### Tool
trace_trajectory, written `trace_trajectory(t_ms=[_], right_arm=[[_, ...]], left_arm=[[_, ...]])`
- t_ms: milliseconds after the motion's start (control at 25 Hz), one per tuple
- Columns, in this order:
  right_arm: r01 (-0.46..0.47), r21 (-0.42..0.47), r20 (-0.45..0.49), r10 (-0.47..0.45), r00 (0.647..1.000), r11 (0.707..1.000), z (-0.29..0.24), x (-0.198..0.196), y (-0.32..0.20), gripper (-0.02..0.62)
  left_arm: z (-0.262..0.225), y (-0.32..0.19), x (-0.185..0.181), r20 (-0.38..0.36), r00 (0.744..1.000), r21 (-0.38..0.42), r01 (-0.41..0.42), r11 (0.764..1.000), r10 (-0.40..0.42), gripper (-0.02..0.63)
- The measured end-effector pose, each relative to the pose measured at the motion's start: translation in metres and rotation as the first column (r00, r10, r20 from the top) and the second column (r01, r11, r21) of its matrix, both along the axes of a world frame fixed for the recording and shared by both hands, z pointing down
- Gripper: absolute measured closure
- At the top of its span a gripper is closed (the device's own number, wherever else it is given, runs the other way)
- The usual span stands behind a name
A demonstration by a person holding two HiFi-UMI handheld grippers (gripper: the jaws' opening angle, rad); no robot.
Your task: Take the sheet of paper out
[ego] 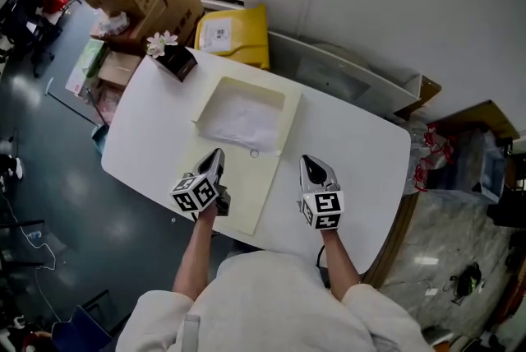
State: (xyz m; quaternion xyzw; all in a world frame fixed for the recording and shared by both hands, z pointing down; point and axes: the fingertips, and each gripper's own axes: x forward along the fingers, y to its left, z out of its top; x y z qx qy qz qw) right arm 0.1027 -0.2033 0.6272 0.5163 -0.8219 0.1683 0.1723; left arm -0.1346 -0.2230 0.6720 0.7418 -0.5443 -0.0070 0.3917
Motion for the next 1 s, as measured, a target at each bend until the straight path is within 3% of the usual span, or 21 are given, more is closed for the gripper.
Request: trace_trajectory(t_ms=[160, 240, 320, 440, 520, 720, 1000], right_arm=[[0.012, -0.011, 0.000, -0.012, 1.000, 1.000, 0.005, 0.000, 0.004, 0.594], [0.013, -0.016, -0.003, -0.013, 1.000, 1.000, 0.007, 0.001, 0.006, 0.594], [0.012, -0.021, -0.007, -0.012, 1.000, 1.000, 0.009, 0.002, 0.008, 0.594], [0.011, -0.028, -0.013, -0.011, 1.000, 1.000, 0.012, 0.003, 0.010, 0.594], [0.011, -0.032, -0.016, -0.012, 1.000, 0.999, 0.013, 0.003, 0.010, 0.594], [0.011, -0.037, -0.018, -0.011, 1.000, 0.999, 0.014, 0.003, 0.009, 0.594], [0.012, -0.038, -0.020, -0.013, 1.000, 0.999, 0.015, 0.002, 0.009, 0.594]], left_arm=[[0.014, 0.002, 0.006, -0.194, 0.979, -0.041, 0.053, 0.998, -0.060, 0.607], [0.019, 0.004, 0.013, -0.291, 0.954, -0.068, 0.059, 0.996, -0.076, 0.607], [0.026, 0.006, 0.017, -0.405, 0.906, -0.104, 0.087, 0.991, -0.122, 0.607], [0.041, 0.009, 0.013, -0.545, 0.808, -0.182, 0.147, 0.972, -0.224, 0.606], [0.050, 0.011, 0.012, -0.585, 0.769, -0.220, 0.155, 0.963, -0.258, 0.606], [0.065, 0.014, 0.012, -0.593, 0.752, -0.267, 0.154, 0.951, -0.288, 0.604], [0.070, 0.008, 0.018, -0.654, 0.697, -0.291, 0.127, 0.948, -0.294, 0.389]])
